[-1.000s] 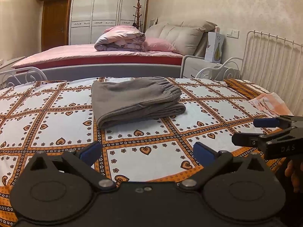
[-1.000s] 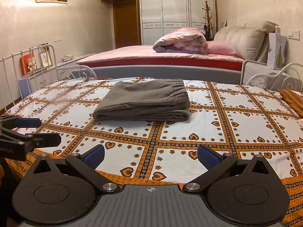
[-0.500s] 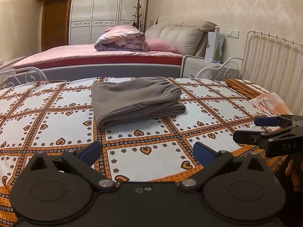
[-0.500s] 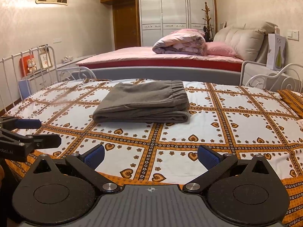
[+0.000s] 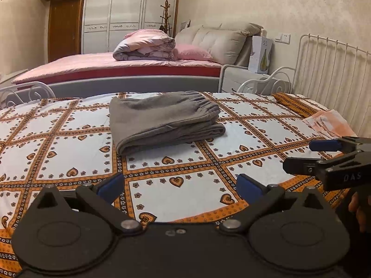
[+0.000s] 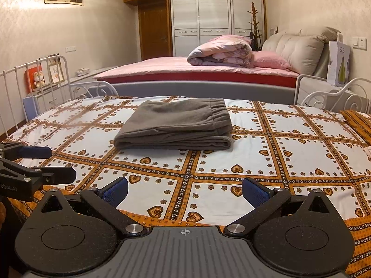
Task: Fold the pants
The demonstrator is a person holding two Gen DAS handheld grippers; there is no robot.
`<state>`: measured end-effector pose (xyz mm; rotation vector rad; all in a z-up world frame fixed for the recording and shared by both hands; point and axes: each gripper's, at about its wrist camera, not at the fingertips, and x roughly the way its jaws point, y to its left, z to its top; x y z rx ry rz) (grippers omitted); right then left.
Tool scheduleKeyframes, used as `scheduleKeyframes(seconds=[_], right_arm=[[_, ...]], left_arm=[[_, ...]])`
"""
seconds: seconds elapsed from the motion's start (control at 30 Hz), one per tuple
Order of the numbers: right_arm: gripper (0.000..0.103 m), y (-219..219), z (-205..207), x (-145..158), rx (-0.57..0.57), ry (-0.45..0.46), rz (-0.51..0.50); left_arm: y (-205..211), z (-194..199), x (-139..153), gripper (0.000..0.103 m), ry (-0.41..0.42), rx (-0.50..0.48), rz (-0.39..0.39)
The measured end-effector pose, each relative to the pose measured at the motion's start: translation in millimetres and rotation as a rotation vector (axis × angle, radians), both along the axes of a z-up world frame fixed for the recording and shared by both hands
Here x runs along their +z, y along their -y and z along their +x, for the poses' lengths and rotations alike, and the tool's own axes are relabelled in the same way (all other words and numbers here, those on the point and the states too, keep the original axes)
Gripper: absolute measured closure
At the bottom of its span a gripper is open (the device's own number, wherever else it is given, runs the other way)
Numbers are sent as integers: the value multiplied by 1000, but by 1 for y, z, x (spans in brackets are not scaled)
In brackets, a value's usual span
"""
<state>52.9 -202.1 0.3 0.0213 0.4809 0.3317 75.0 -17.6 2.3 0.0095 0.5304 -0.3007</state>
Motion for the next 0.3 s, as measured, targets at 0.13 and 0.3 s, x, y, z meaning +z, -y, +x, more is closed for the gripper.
scheduleKeyframes(seconds=[0.13,0.3], right_arm=[[0,0,0,0,0,1,0],[0,0,0,1,-1,4,4]], left_arm=[[-1,0,0,7,0,-11,-8],[3,-1,0,6,4,-26,9]])
